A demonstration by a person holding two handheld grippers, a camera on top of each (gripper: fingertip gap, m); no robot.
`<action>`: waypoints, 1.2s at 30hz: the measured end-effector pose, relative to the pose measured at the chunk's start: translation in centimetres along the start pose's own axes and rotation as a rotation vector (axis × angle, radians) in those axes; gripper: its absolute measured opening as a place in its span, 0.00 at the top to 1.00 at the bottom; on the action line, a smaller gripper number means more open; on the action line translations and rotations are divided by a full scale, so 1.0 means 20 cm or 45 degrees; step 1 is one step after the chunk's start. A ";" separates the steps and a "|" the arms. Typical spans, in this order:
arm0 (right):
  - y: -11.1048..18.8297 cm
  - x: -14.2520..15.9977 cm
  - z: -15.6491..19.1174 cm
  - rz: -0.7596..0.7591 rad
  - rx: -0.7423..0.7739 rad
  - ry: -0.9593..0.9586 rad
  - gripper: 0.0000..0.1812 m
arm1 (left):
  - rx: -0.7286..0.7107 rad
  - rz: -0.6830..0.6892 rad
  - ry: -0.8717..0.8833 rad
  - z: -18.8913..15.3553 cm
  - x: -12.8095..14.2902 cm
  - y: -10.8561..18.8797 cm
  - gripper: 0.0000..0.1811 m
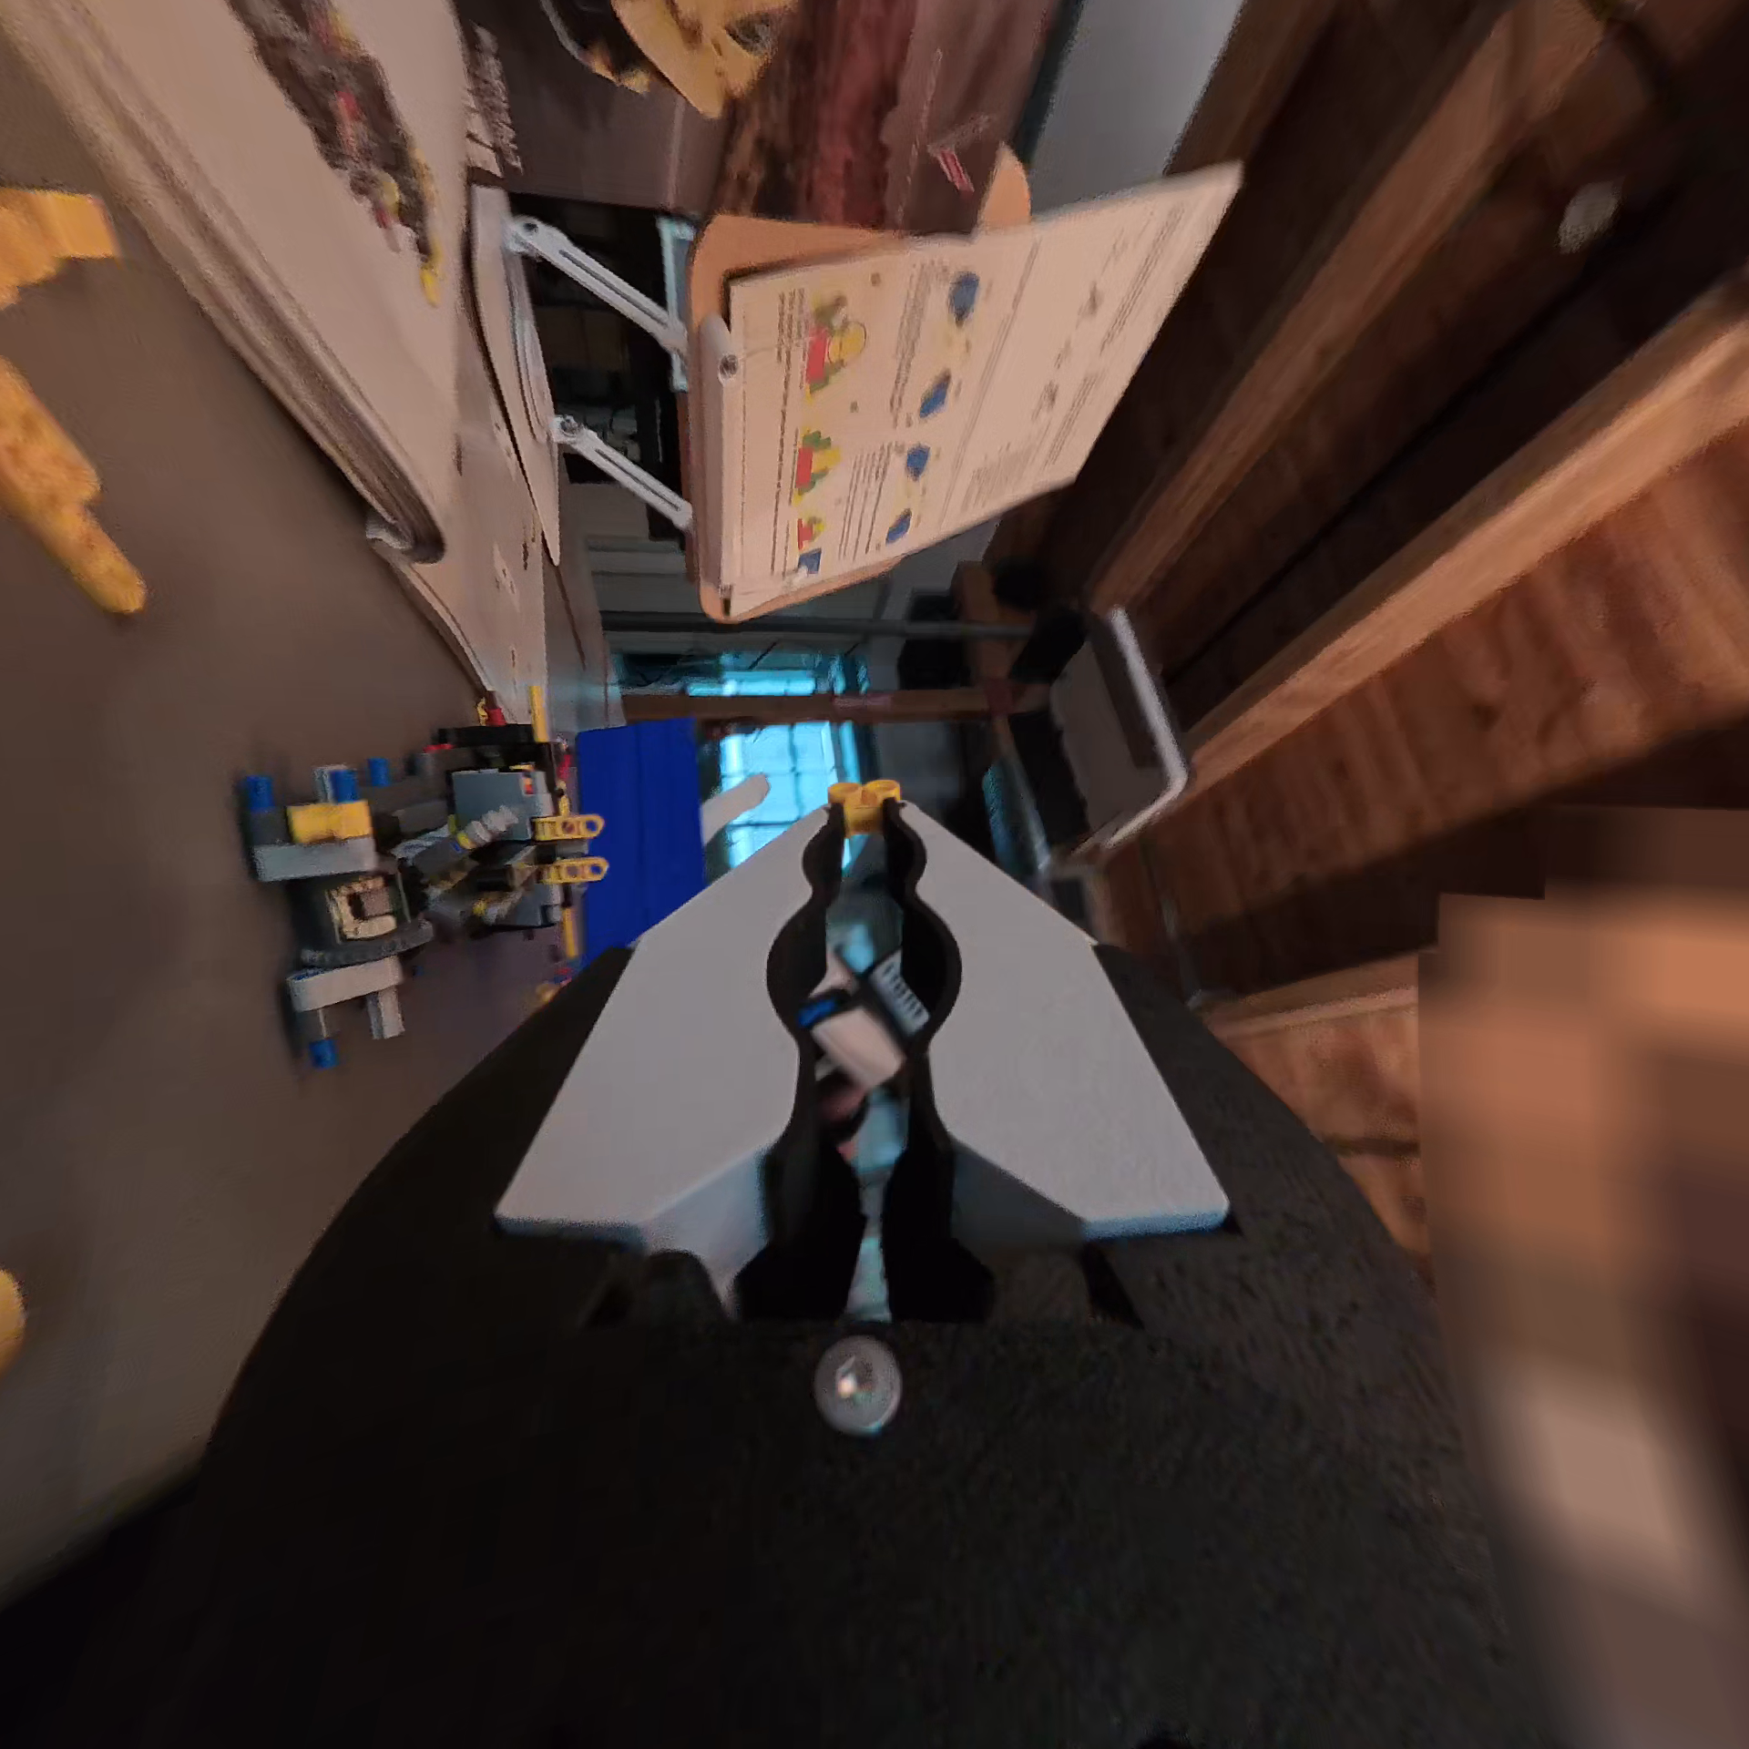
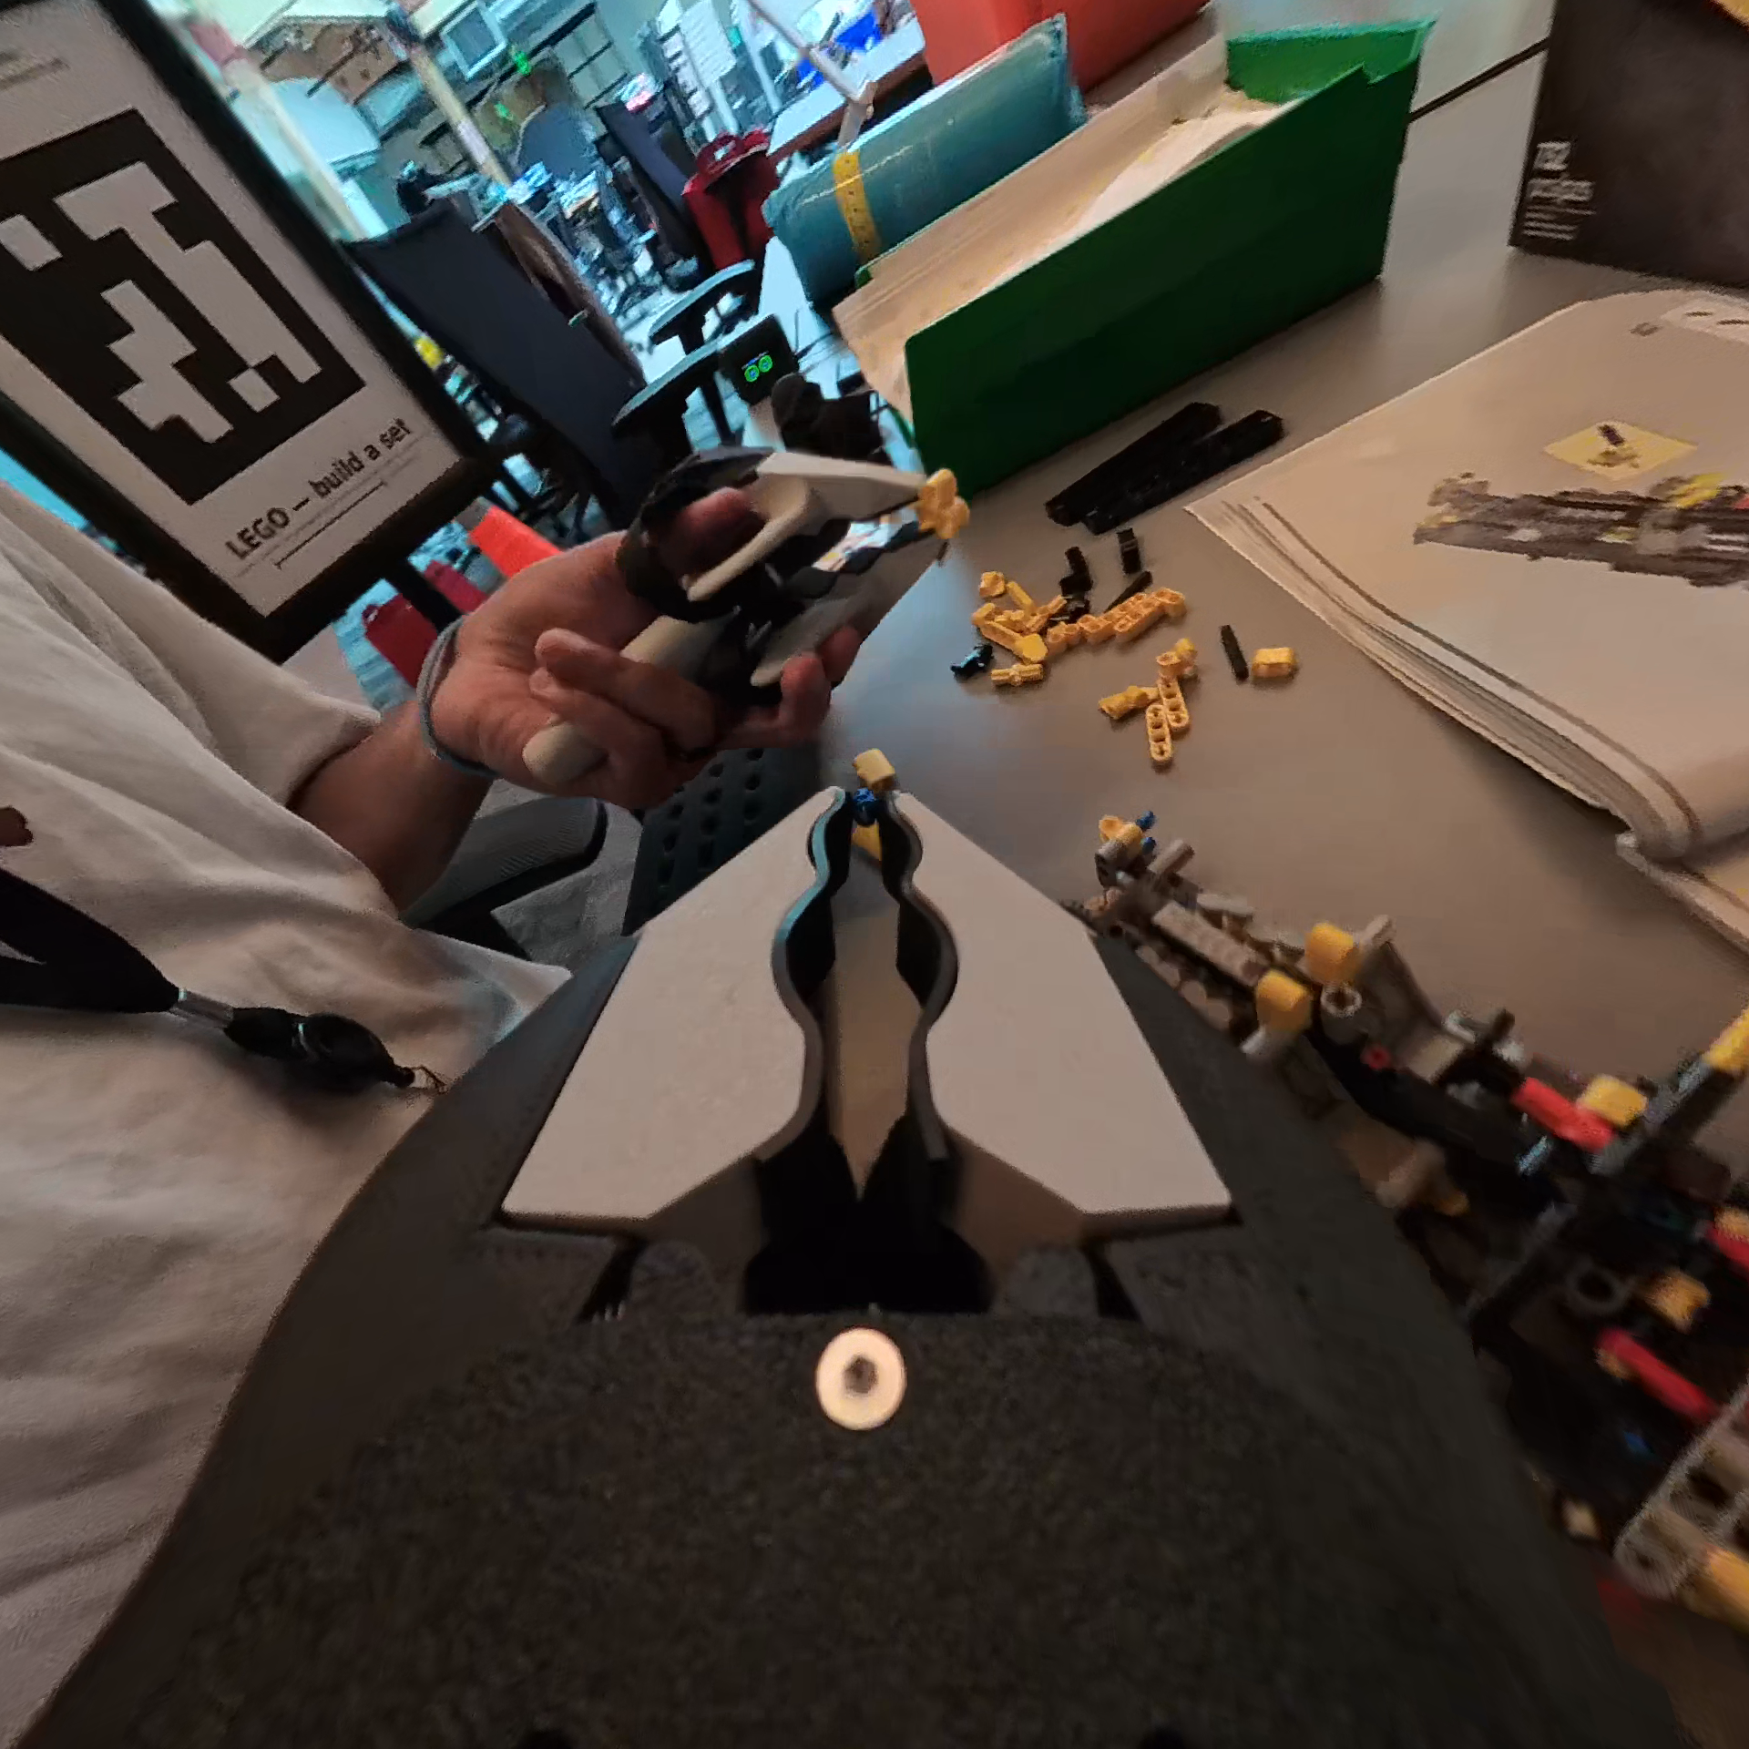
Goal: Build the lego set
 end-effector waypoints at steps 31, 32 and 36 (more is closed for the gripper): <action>-0.18 -0.22 0.13 0.385 0.065 0.609 0.97 | -0.333 0.272 -2.558 -0.03 0.36 0.02 0.95; -0.19 -0.22 0.12 0.418 0.071 0.614 0.97 | -0.357 0.276 -2.629 -0.02 0.36 0.02 0.95; -0.20 -0.20 0.13 0.492 0.101 0.682 0.97 | -0.398 0.314 -2.748 0.02 0.36 0.02 0.95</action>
Point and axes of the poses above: each gripper's, where its closed fingertips meet, y back along the fingers, x out of its underside, z = x × y across the jaws, the point moved 2 cm from there along y, back along the fingers, and after that the axes turned 12 degrees about y, right-handed, at the moved point
